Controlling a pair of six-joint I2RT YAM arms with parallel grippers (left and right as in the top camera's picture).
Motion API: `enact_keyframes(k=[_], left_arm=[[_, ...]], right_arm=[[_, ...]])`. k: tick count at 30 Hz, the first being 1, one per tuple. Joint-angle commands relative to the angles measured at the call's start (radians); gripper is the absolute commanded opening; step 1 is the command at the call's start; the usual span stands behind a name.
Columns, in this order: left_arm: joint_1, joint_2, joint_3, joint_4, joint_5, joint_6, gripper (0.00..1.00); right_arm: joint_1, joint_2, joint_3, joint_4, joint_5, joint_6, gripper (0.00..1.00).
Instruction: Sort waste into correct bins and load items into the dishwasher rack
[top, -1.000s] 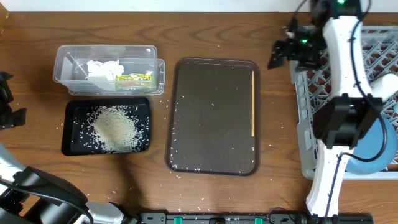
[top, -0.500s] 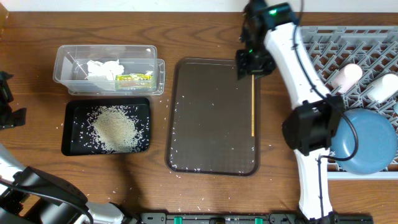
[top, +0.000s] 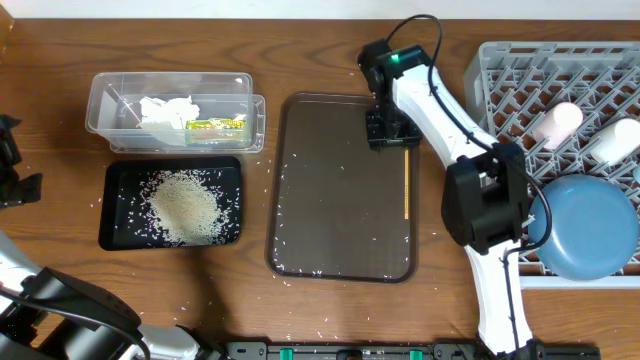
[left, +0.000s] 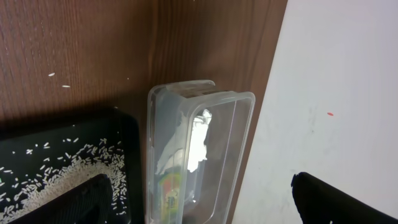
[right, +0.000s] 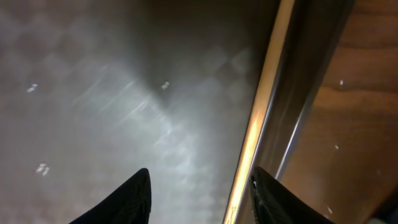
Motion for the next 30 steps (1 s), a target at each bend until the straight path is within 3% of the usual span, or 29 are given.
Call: enact_keyframes(k=[1, 18, 20, 21, 22, 26, 30], left_arm=[[0.002, -0.003, 0.002, -0.002, 0.009, 0.01, 0.95], [0.002, -0.003, 0.002, -0.002, 0.009, 0.01, 0.95], [0.002, -0.003, 0.002, -0.002, 0.009, 0.01, 0.95], [0.002, -0.003, 0.002, -0.002, 0.009, 0.01, 0.95], [0.002, -0.003, 0.002, -0.002, 0.009, 0.01, 0.95], [0.002, -0.003, 0.002, -0.002, 0.009, 0.01, 0.95], [0.002, -0.003, 0.002, -0.002, 0.01, 0.01, 0.95]], right_arm=[[-0.023, -0.01, -0.038, 0.03, -0.005, 0.027, 0.49], [-0.035, -0.01, -0.216, 0.186, -0.016, 0.028, 0.47], [-0.035, -0.01, -0.226, 0.19, -0.034, 0.028, 0.34], [-0.035, -0.01, -0.227, 0.189, -0.045, 0.028, 0.15], [-0.035, -0.01, -0.227, 0.188, -0.056, 0.028, 0.01], [-0.04, -0.011, -0.18, 0.143, -0.114, 0.027, 0.01], [-0.079, -0.012, -0.023, 0.003, -0.124, -0.007, 0.01]])
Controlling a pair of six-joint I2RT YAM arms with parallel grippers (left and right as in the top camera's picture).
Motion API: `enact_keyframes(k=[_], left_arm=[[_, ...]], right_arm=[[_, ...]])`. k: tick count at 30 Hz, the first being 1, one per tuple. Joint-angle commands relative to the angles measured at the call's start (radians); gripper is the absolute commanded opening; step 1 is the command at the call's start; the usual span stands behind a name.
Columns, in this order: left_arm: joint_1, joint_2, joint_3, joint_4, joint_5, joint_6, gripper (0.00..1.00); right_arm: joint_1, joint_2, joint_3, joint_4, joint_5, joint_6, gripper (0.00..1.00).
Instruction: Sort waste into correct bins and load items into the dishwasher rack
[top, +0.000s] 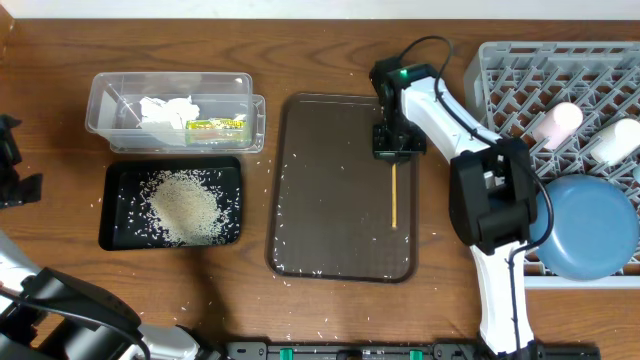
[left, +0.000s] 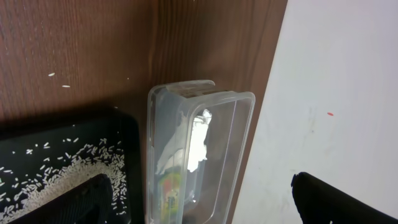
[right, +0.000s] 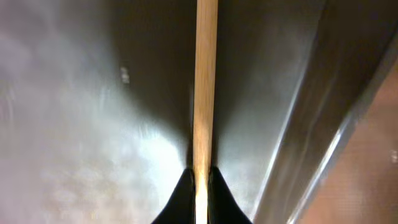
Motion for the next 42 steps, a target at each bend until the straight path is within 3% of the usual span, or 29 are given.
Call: enact_keyframes(k=[1, 8, 12, 19, 27, 37, 40, 42], left_arm=[[0.002, -0.003, 0.002, -0.002, 0.01, 0.01, 0.95], [0.002, -0.003, 0.002, -0.002, 0.01, 0.01, 0.95], [0.002, -0.003, 0.002, -0.002, 0.009, 0.01, 0.95], [0.002, -0.003, 0.002, -0.002, 0.01, 0.01, 0.95], [0.002, -0.003, 0.002, -0.002, 0.01, 0.01, 0.95], [0.002, -0.003, 0.002, -0.002, 0.01, 0.01, 0.95], [0.002, -0.003, 0.002, -0.002, 0.009, 0.01, 0.95], [0.002, -0.003, 0.002, -0.002, 0.01, 0.01, 0.95]], right_arm=[[-0.061, 0.002, 0.162, -0.082, -0.034, -0.038, 0.01], [-0.222, 0.002, 0.597, -0.347, -0.033, -0.232, 0.01], [-0.326, 0.002, 0.702, -0.416, -0.034, -0.336, 0.01], [-0.473, 0.003, 0.663, -0.4, -0.044, -0.525, 0.01], [-0.556, 0.003, 0.577, -0.322, -0.079, -0.528, 0.05], [-0.554, 0.003, 0.418, -0.213, -0.202, -0.581, 0.07], [-0.549, 0.003, 0.413, -0.212, -0.205, -0.583, 0.21], [-0.544, 0.003, 0.413, -0.213, -0.205, -0.583, 0.45]])
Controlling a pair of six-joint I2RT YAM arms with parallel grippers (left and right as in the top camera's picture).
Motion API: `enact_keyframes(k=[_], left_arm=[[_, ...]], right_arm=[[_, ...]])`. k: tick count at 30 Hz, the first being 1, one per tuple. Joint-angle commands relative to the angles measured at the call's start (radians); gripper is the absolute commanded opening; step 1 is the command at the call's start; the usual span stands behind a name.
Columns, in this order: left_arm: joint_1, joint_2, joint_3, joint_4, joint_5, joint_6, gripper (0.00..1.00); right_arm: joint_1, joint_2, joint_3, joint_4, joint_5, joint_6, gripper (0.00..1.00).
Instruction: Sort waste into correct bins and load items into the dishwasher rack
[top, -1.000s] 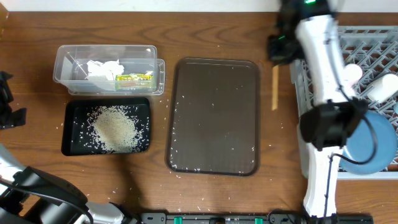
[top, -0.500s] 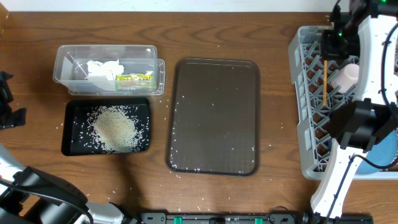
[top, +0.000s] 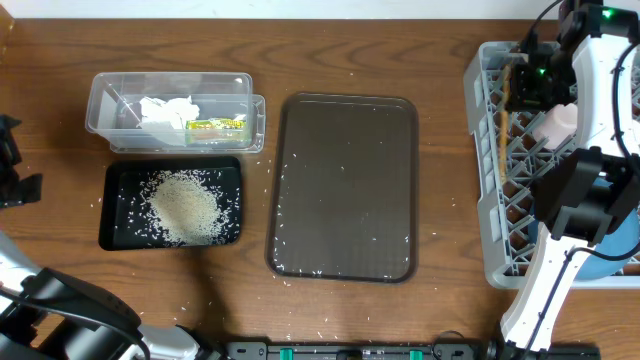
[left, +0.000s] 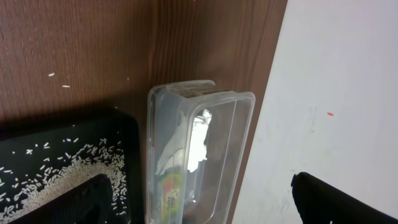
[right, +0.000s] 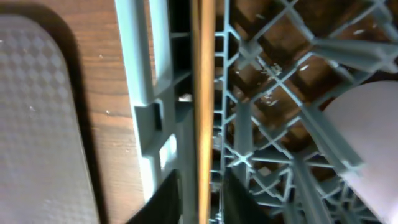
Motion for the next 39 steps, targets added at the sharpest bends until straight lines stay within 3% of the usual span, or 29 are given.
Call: enact_keyframes(k=[1, 4, 5, 12, 21, 26, 32, 39], left_arm=[[0.002, -0.003, 0.002, -0.002, 0.009, 0.01, 0.95], [0.002, -0.003, 0.002, -0.002, 0.009, 0.01, 0.95], [0.002, -0.003, 0.002, -0.002, 0.009, 0.01, 0.95], [0.002, -0.003, 0.002, -0.002, 0.01, 0.01, 0.95], [0.002, -0.003, 0.002, -0.002, 0.01, 0.01, 0.95], [0.002, -0.003, 0.002, -0.002, 0.009, 0.01, 0.95], [0.002, -0.003, 0.002, -0.002, 0.009, 0.01, 0.95], [0.002, -0.003, 0.002, -0.002, 0.01, 0.01, 0.95]], right_arm=[[0.016, -0.005, -0.003, -0.002, -0.032, -0.024, 0.57], [0.016, -0.006, -0.002, -0.039, -0.032, -0.015, 0.98], [0.016, -0.006, 0.001, -0.06, -0.033, -0.01, 0.99], [0.013, -0.034, 0.074, -0.202, -0.04, 0.064, 0.95], [0.024, -0.335, 0.023, -0.202, -0.089, 0.086, 0.96], [0.047, -0.587, -0.216, -0.202, -0.089, 0.085, 0.98], [0.087, -0.888, -0.647, -0.187, -0.09, 0.081, 0.95], [0.121, -1.268, -1.086, 0.039, -0.09, 0.139, 0.96]])
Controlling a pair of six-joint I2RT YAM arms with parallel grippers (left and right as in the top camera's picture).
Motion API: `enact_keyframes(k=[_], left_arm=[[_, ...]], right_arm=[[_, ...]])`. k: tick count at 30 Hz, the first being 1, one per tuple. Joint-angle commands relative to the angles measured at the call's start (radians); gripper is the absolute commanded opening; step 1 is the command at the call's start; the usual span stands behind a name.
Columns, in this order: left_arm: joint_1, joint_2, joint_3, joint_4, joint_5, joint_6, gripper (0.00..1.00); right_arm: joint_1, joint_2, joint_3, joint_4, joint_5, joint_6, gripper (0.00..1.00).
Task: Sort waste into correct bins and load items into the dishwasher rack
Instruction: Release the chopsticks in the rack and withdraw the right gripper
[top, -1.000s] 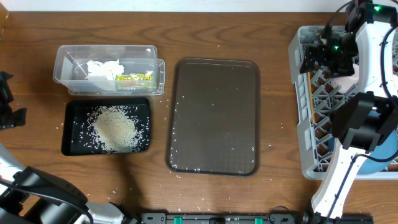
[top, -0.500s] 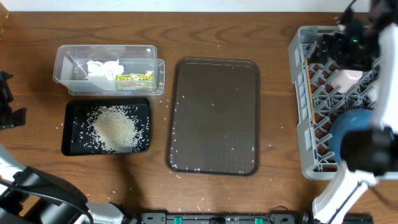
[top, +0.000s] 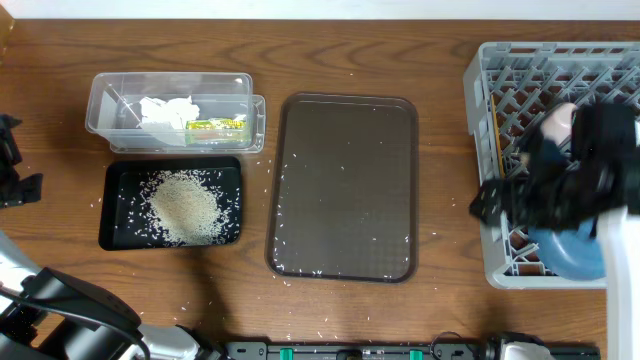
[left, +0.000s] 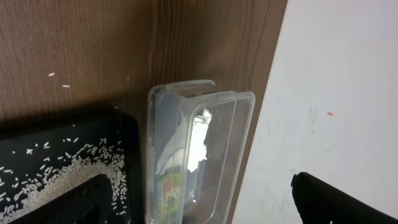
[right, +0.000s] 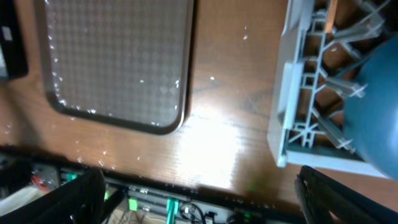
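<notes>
A wooden chopstick (top: 498, 140) lies along the left column of the grey dishwasher rack (top: 480, 80). My right gripper (right: 199, 202) is open and holds nothing. It hangs high over the table near the rack's front left corner (right: 292, 112), and the overhead view shows its arm (top: 560, 190) blurred. The brown tray (top: 345, 185) holds only scattered rice grains. At the far left table edge my left gripper (left: 199, 199) stands open and empty, facing the clear bin (left: 193, 143).
A blue bowl (top: 570, 250) and a pink cup (top: 555, 120) sit in the rack. The clear bin (top: 175, 110) holds white paper and a packet. A black tray (top: 170, 205) in front of it holds rice. Loose grains dot the table.
My right gripper was shut on the chopstick at the rack's left column. Now it is open, and higher and nearer the table's front. The chopstick stays in the rack. The left arm has not moved.
My right gripper was open over the chopstick at the brown tray's right edge. Then it was shut on the chopstick on the tray. Later it held it over the rack's left column. Now the chopstick lies in the rack and the gripper is open, away from it.
</notes>
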Motion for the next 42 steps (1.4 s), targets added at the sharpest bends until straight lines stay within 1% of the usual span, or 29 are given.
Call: enact_keyframes(k=[1, 3, 8, 13, 25, 33, 36, 42], left_arm=[[0.002, -0.003, 0.002, -0.002, 0.01, 0.01, 0.95], [0.002, -0.003, 0.002, -0.003, 0.01, 0.01, 0.95], [0.002, -0.003, 0.002, -0.002, 0.01, 0.01, 0.95], [0.002, -0.003, 0.002, -0.002, 0.01, 0.01, 0.95], [0.002, -0.003, 0.002, -0.003, 0.01, 0.01, 0.95], [0.002, -0.003, 0.002, -0.002, 0.01, 0.01, 0.95], [0.002, -0.003, 0.002, -0.003, 0.01, 0.01, 0.95], [0.002, -0.003, 0.002, -0.002, 0.01, 0.01, 0.95]], right_arm=[[0.007, -0.182, -0.138, 0.075, -0.006, 0.072, 0.97], [0.007, -0.278, -0.222, 0.147, -0.006, 0.127, 0.99], [0.007, -0.428, -0.334, 0.273, -0.006, 0.25, 0.99], [0.007, -0.476, -0.364, 0.322, -0.006, 0.347, 0.99], [0.007, -0.475, -0.364, 0.314, -0.005, 0.35, 0.99], [0.06, -0.476, -0.364, 0.31, -0.005, 0.35, 0.99], [0.103, -0.485, -0.364, 0.309, 0.002, 0.346, 0.99], [0.23, -0.533, -0.38, 0.335, 0.145, 0.332, 0.99]])
